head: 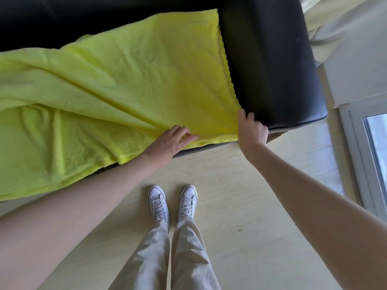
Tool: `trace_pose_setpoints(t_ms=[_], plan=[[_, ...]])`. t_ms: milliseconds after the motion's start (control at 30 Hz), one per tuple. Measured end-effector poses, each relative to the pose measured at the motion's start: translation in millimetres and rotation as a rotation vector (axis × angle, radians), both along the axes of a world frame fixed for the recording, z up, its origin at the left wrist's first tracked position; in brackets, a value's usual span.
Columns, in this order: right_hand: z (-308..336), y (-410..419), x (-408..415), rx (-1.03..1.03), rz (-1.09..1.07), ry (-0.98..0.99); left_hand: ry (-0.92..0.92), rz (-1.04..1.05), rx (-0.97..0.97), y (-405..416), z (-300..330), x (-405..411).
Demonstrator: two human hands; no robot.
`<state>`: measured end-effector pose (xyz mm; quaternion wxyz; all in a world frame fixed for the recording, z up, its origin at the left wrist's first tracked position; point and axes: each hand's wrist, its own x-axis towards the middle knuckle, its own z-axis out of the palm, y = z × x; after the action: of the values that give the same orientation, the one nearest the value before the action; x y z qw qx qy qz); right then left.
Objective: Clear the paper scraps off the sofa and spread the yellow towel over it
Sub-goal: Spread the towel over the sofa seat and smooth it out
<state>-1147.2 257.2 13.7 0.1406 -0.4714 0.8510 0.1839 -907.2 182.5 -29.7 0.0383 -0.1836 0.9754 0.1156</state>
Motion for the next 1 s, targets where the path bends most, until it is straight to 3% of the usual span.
trace_pose_setpoints(t_ms=[200,333,467,667,833,1000], plan=[[-15,-14,9,0.038,0.105,0.028,-0.019,0.023,0.039,14,-14,4],[-24,-26,31,-0.119,0.248,-0.154,-0.025,0.075,0.152,19,-21,4],[-36,-37,46,-0.061,-0.068,-0.406,-0.028,0.167,0.3,22,-18,9],[-39,-50,31,-0.084,-0.442,-0.436,0.046,0.198,0.427,32,-17,22],[-33,-68,15,0.097,-0.419,-0.396,0.122,0.288,0.474,33,-17,31],[-24,-85,30,0.177,-0.469,-0.344,0.286,0.669,0.562,27,-7,52]])
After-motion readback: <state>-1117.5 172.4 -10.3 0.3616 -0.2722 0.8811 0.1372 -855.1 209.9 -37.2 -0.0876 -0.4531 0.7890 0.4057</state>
